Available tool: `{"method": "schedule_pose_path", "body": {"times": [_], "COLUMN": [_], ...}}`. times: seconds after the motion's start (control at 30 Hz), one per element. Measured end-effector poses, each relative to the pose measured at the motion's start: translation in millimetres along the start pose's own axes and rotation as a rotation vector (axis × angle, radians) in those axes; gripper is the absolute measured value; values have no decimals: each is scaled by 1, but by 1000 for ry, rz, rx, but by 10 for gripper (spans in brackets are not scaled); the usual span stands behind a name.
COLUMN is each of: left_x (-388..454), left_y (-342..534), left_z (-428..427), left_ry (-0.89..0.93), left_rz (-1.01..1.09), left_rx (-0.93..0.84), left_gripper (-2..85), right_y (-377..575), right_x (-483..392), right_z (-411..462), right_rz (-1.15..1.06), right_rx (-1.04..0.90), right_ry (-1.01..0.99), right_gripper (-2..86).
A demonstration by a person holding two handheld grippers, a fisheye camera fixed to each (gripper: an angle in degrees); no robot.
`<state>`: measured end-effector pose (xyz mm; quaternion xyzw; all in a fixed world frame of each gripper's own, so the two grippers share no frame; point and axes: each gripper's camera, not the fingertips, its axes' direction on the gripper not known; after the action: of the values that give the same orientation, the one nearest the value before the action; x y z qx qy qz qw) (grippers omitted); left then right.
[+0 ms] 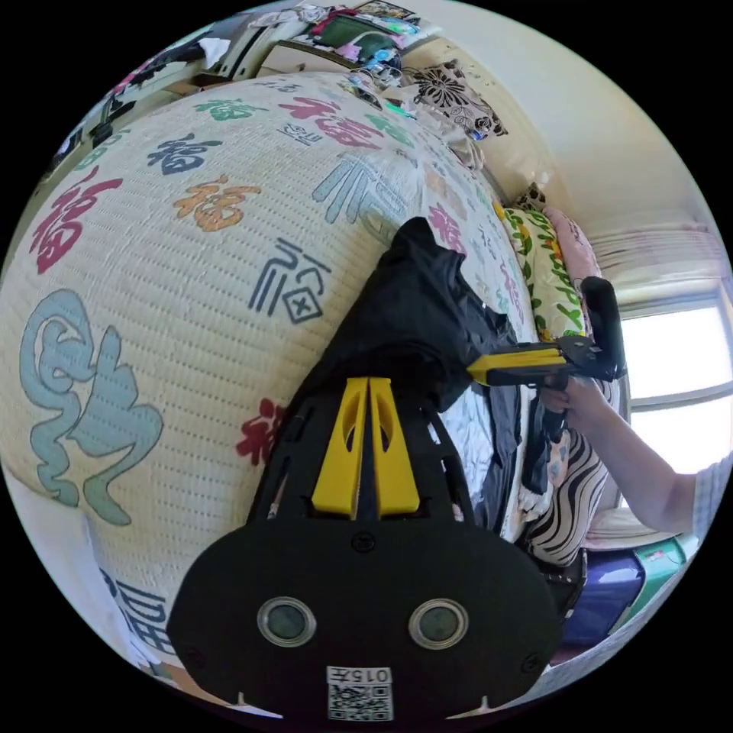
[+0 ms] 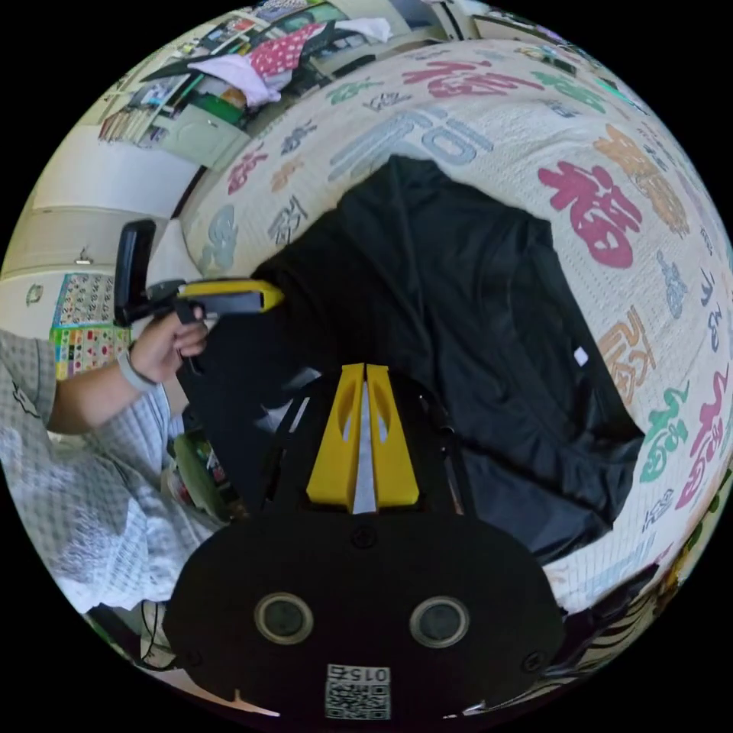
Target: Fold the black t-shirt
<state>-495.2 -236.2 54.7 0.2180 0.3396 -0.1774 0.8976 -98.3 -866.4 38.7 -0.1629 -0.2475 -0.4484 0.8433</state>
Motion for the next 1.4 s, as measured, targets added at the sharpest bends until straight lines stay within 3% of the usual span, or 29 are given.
{"method": "schedule_pose_path", "body": {"times": [0.1, 0.2, 0.37, 0.43, 0.5, 0.63, 0.87, 1.07, 1.23, 1.4], "left_x": [-22, -38, -65, -74, -86, -99, -106, -86, -81, -82], "left_y": [5, -2, -11, -9, -4, -2, -7, -3, -21, -18], "left_z": [-10, -10, 2, 4, -1, -14, -9, 3, 21, 11], "left_ry": [121, 226, 322, 329, 345, 307, 351, 287, 272, 392], "left_rz": [-80, -167, -342, -370, -393, -360, -336, -153, -95, -157], "left_rx": [37, 85, 155, 167, 203, 257, 259, 150, 128, 104], "left_gripper": [11, 61, 60, 33, 5, -4, 39, 78, 22, -7], "right_y": [7, -8, -74, -95, -109, -114, -111, -60, -42, -33], "right_x": [8, 21, 44, 49, 54, 74, 82, 83, 79, 81], "right_z": [-9, -37, -47, -37, -30, -45, -43, -46, -20, -38], "right_rz": [17, 75, 104, 113, 126, 204, 197, 153, 117, 130], "right_rx": [4, 144, 212, 156, 100, 173, 120, 62, -75, -9], "right_ry": [-33, -20, -118, -115, -117, -142, -133, -130, -110, -82], "right_gripper": [0, 54, 110, 98, 8, -7, 33, 77, 35, -5]}}
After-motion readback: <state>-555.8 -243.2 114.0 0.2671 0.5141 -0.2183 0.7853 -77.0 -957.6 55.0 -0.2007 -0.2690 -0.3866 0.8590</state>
